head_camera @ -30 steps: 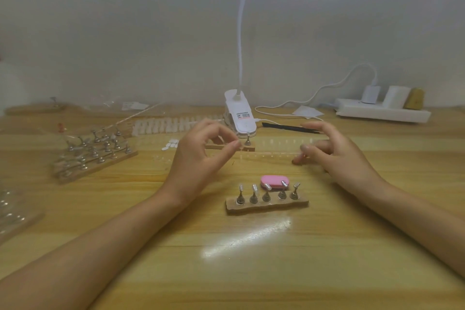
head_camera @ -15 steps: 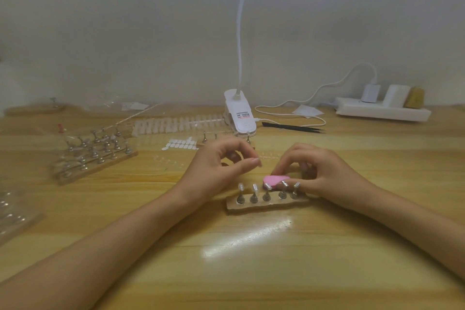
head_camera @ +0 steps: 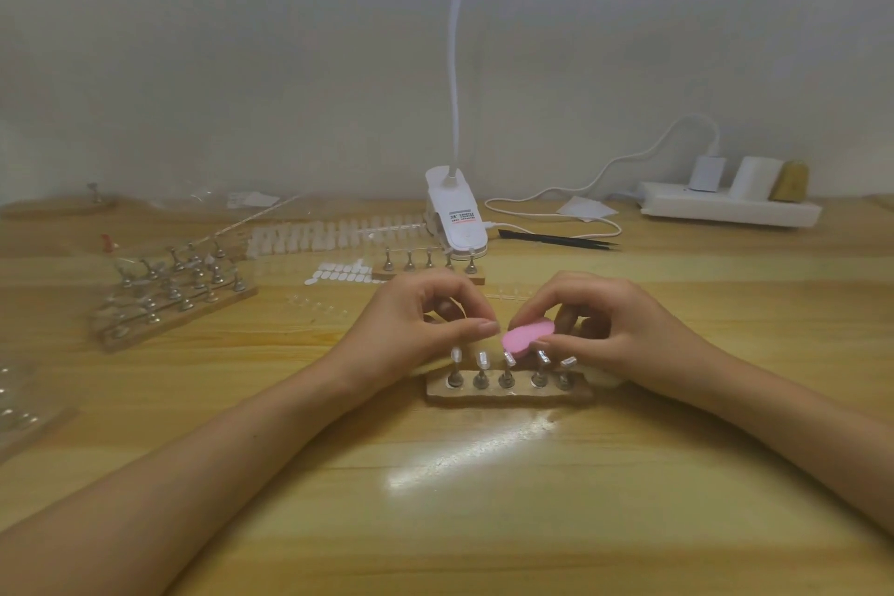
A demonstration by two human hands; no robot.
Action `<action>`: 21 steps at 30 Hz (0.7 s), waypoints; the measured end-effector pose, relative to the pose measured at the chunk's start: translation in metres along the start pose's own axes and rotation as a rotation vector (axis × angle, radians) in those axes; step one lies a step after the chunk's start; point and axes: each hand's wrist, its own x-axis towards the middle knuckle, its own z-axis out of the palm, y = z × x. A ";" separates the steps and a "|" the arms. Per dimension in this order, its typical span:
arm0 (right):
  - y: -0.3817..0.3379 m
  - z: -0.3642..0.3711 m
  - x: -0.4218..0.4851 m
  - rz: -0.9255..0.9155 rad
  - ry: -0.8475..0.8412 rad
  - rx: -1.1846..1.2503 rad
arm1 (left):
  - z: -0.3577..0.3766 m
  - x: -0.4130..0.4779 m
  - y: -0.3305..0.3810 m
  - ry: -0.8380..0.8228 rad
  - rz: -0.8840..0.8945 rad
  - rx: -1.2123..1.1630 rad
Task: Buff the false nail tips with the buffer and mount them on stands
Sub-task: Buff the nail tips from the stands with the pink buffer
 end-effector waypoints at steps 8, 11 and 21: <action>-0.004 0.007 0.011 0.043 -0.021 0.221 | 0.001 0.002 0.001 0.075 -0.020 -0.064; -0.002 0.010 0.011 0.090 0.063 0.384 | 0.001 0.002 0.002 0.069 -0.030 -0.060; -0.003 0.008 0.011 0.191 0.209 0.582 | 0.002 0.002 0.003 0.061 0.078 0.035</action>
